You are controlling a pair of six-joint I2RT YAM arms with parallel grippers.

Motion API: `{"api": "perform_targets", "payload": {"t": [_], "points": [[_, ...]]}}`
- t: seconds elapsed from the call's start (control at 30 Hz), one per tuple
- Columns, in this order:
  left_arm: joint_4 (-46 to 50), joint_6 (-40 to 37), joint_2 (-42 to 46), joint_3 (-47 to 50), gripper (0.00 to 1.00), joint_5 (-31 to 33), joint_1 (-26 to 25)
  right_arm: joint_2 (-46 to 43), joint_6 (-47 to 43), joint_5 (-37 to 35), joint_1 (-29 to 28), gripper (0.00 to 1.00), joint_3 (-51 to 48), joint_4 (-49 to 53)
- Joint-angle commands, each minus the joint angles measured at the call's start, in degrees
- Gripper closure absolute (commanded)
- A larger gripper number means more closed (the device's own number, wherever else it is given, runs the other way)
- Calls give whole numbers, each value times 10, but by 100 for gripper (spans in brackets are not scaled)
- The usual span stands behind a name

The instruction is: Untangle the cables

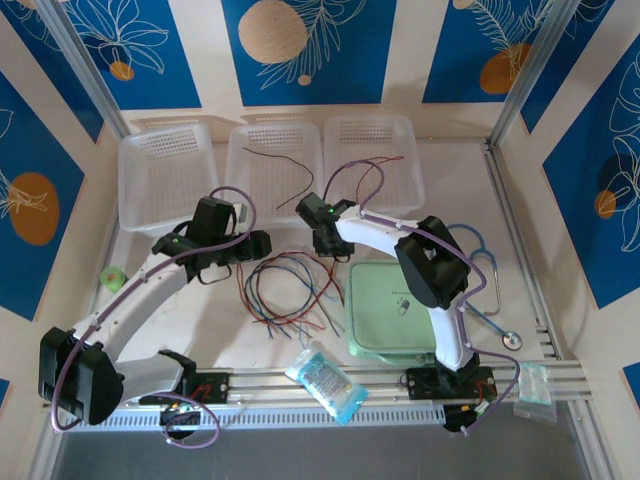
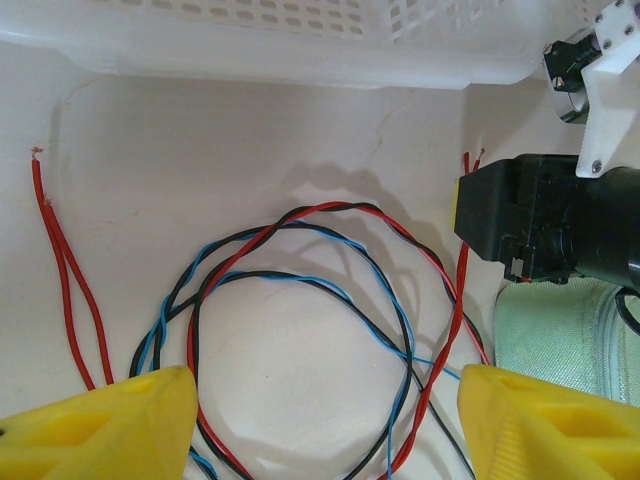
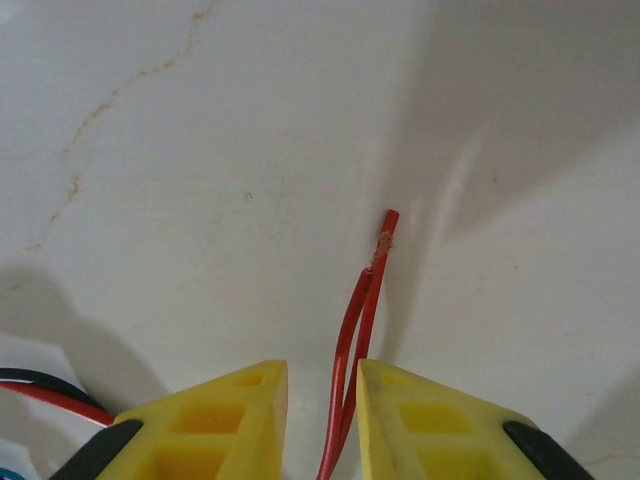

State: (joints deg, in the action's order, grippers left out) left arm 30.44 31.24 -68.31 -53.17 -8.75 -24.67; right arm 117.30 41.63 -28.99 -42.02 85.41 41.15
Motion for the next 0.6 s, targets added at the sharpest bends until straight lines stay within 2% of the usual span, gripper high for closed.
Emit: {"api": "perform_targets", "payload": {"t": [0.0, 0.2, 0.57], "points": [[2, 2, 9, -4, 31, 2, -6, 15, 8, -5, -3, 77, 12, 9], [2, 2, 8, -4, 32, 2, -6, 20, 10, -4, -3, 81, 13, 13], [6, 1, 11, -8, 32, 4, -6, 40, 24, -53, -17, 77, 28, 40]]}}
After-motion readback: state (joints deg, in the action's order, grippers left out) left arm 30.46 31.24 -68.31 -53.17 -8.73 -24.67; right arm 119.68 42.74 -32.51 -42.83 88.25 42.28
